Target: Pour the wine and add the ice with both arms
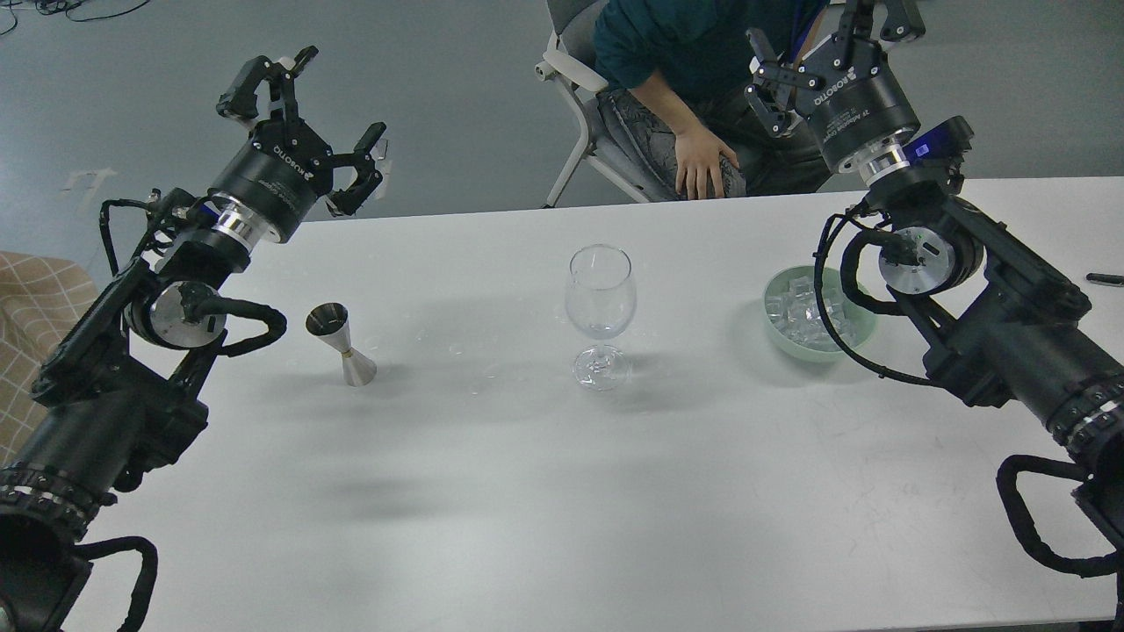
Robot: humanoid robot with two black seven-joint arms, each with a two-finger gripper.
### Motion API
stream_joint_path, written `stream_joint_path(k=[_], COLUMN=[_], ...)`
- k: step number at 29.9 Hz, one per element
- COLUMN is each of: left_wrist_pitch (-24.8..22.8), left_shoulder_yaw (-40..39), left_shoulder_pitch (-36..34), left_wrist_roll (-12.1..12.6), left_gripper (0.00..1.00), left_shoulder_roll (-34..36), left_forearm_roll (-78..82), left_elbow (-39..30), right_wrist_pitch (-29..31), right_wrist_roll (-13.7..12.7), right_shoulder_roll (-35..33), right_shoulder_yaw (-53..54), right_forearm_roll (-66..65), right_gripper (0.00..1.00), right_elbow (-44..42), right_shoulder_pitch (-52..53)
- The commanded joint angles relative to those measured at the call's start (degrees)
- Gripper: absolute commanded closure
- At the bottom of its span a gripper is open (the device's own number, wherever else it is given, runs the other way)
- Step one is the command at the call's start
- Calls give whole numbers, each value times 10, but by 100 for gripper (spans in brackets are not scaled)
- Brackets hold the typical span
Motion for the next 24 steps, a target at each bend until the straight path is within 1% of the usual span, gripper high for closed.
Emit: stream_joint_path(k=[1,7,12,16,19,22,24], left_wrist_pitch=[0,0,0,0,0,0,0], left_shoulder_yaw=[2,-9,-11,-15,-35,-43,-39], left_shoulder_pitch=[1,2,-1,0,1,0,0], left_wrist_roll=[-1,-1,-1,-10,-13,-25,-24], left_gripper=[2,2,2,2,2,2,2], left_shoulder_roll=[1,1,7,6,1,2,1], left_forearm_roll=[0,-9,-10,-12,-20,-25,-26], left_elbow=[12,12,12,12,12,22,33], right_wrist_pitch=[1,-10,-35,-32,-31,-33,-33], right_wrist_roll=[0,0,0,0,0,0,0], right_shoulder_roll=[-1,4,-2,-8,-9,-9,-7], right_shoulder_yaw=[-2,-2,-1,0,-1,-1,-1], right_forearm_roll=[0,0,1,1,1,1,1], right_gripper=[0,0,0,0,0,0,0], right_elbow=[6,5,6,7,5,4,4], right_shoulder_pitch=[-3,-6,0,5,5,5,5])
